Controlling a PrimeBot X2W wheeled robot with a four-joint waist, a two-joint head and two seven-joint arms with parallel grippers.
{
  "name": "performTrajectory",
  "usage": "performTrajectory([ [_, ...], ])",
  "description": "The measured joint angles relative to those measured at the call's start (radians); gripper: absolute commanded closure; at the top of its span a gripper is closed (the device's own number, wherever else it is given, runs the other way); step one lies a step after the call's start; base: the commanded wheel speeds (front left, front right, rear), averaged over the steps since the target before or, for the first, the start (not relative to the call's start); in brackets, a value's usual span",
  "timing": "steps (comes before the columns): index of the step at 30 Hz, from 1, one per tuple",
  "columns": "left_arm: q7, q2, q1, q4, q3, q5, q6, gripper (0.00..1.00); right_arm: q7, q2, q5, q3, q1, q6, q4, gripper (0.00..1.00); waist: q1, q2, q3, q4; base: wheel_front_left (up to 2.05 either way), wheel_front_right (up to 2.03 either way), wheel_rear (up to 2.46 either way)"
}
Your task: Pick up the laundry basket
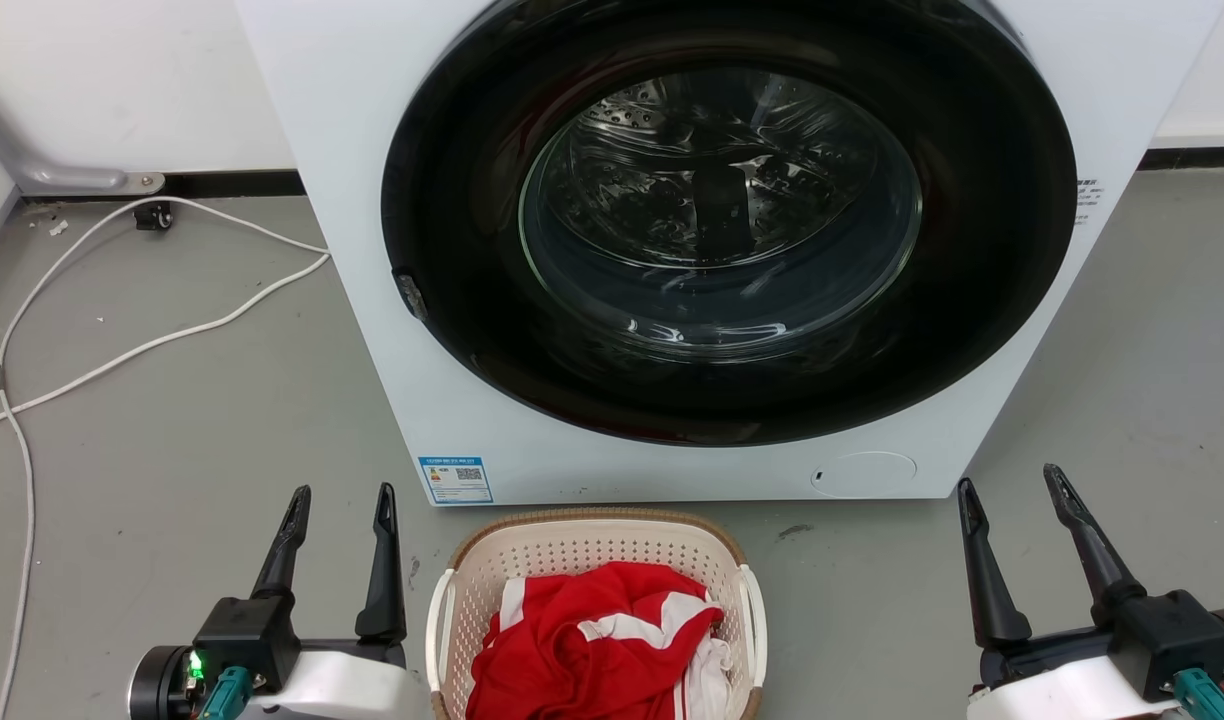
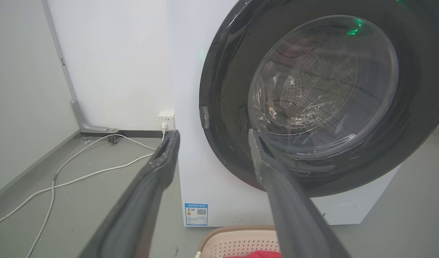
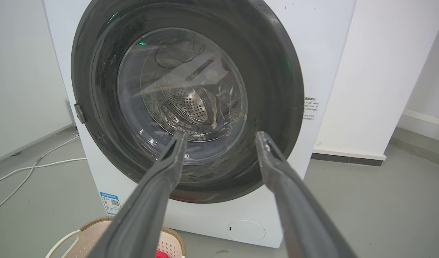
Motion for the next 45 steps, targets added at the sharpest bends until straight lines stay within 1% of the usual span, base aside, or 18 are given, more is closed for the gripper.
performTrajectory([
  [15, 0.0, 0.0, 0.001, 0.012, 0.009, 0.0, 0.0, 0.0, 0.0, 0.0, 0.002, 0.001, 0.0, 0.0, 0.002, 0.0, 0.0, 0.0, 0.001, 0.0, 0.0, 0.0, 0.0],
  [19, 0.0, 0.0, -0.005, 0.068, 0.036, 0.001, -0.011, 0.0, 0.0, 0.0, 0.006, 0.006, -0.015, 0.0, 0.032, 0.0, 0.0, 0.0, 0.004, -0.001, 0.0, 0.0, 0.0],
  [24, 0.0, 0.001, -0.048, 0.164, 0.053, 0.009, -0.026, 0.0, 0.0, -0.001, -0.001, 0.051, -0.047, 0.0, 0.109, 0.0, 0.0, 0.0, 0.014, 0.0, 0.0, 0.0, 0.0],
  [27, 0.0, 0.002, -0.09, 0.237, 0.053, 0.019, -0.039, 0.0, 0.0, -0.001, -0.012, 0.092, -0.082, 0.0, 0.182, 0.0, -0.0001, 0.0, 0.029, 0.0, 0.0, 0.0, 0.0],
  [32, 0.0, 0.022, -0.206, 0.357, 0.052, 0.019, -0.055, 0.0, 0.0, -0.001, -0.028, 0.165, -0.193, 0.0, 0.383, 0.0, 0.0, 0.0, 0.085, 0.0, 0.0, 0.0, 0.0],
  [36, 0.0, 0.048, -0.305, 0.468, 0.046, 0.019, -0.063, 0.0, 0.0, -0.001, -0.057, 0.202, -0.311, 0.0, 0.539, 0.0, 0.0, 0.0, 0.148, -0.001, 0.0, 0.0, 0.0],
  [42, 0.0, 0.078, -0.452, 0.639, 0.019, 0.011, -0.072, 0.0, 0.0, -0.001, -0.081, 0.243, -0.481, 0.0, 0.738, 0.0, 0.0002, 0.0, 0.26, -0.005, 0.0, 0.0, 0.0],
  [45, 0.0, 0.105, -0.535, 0.742, 0.0, -0.001, -0.075, 0.0, 0.0, -0.001, -0.087, 0.266, -0.562, 0.0, 0.834, 0.0, 0.0002, 0.0, 0.318, -0.008, 0.0, 0.0, 0.0],
])
